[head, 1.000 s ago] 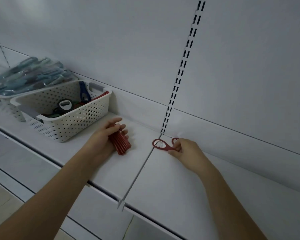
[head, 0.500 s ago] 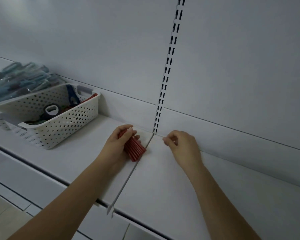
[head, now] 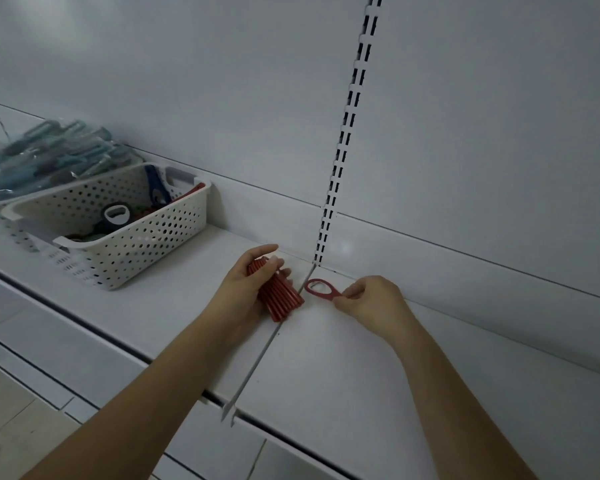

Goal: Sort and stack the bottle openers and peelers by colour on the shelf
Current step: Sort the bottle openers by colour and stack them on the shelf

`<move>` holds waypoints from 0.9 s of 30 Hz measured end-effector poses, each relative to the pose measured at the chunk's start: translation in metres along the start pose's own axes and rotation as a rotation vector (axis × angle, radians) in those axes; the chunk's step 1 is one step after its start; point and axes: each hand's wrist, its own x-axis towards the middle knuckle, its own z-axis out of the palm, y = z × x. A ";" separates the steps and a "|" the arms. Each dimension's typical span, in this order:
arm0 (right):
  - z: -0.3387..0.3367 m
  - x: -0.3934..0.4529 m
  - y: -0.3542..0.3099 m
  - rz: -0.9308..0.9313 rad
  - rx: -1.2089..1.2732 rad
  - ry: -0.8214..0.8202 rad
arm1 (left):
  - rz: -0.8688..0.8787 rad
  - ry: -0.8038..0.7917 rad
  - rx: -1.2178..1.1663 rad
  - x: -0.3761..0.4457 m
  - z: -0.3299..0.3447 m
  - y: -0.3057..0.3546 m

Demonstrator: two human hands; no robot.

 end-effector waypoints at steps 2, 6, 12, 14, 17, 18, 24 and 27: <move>-0.001 0.000 -0.004 0.019 0.175 0.026 | 0.001 0.001 -0.007 0.000 -0.001 -0.001; 0.011 -0.002 -0.015 -0.054 0.436 0.096 | 0.000 -0.012 -0.010 0.002 -0.001 -0.003; 0.041 -0.008 -0.023 -0.167 0.401 -0.021 | 0.012 -0.062 0.040 0.003 -0.001 -0.006; 0.039 -0.008 -0.023 -0.169 0.393 -0.021 | 0.023 -0.080 0.039 0.003 -0.002 -0.005; 0.035 -0.012 -0.026 -0.216 0.389 -0.128 | 0.050 -0.122 0.056 0.001 -0.003 -0.006; 0.034 -0.015 -0.029 -0.231 0.371 -0.157 | 0.059 -0.132 0.070 0.000 -0.003 -0.006; 0.035 -0.027 -0.045 -0.244 0.297 -0.143 | 0.097 -0.195 0.146 -0.005 -0.001 -0.001; 0.031 -0.039 -0.044 -0.237 0.327 -0.092 | 0.090 -0.237 0.153 -0.010 0.007 -0.002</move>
